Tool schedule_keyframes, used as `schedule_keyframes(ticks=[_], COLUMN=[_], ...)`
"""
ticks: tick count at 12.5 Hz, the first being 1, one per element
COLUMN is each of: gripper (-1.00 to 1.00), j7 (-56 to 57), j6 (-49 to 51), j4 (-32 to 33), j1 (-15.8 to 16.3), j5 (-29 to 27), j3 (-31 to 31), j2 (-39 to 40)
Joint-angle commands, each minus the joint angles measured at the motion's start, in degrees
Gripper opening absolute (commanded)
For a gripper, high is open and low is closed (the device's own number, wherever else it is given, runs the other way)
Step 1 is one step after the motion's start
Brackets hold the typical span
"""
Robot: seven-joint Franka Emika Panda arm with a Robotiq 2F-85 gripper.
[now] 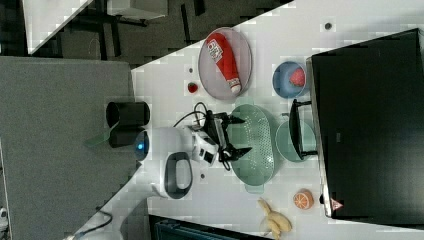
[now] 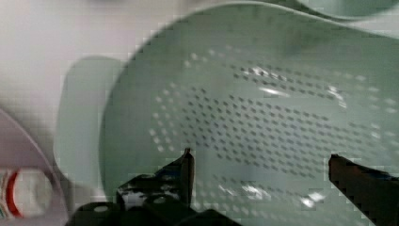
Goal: Drag strainer right to left.
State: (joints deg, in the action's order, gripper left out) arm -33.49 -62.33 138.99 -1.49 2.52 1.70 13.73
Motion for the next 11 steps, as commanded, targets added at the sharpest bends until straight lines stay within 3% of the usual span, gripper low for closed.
schedule_keyframes(ticks=[1,11], gripper=[1.0,1.0], j7=[-6.0,-14.9], j6=[-4.3,-5.6], j4=[1.0,0.6], j1=[1.3,8.7], j5=[-1.0,-1.1], j3=[-1.4,-4.2], j2=[3.7,6.5])
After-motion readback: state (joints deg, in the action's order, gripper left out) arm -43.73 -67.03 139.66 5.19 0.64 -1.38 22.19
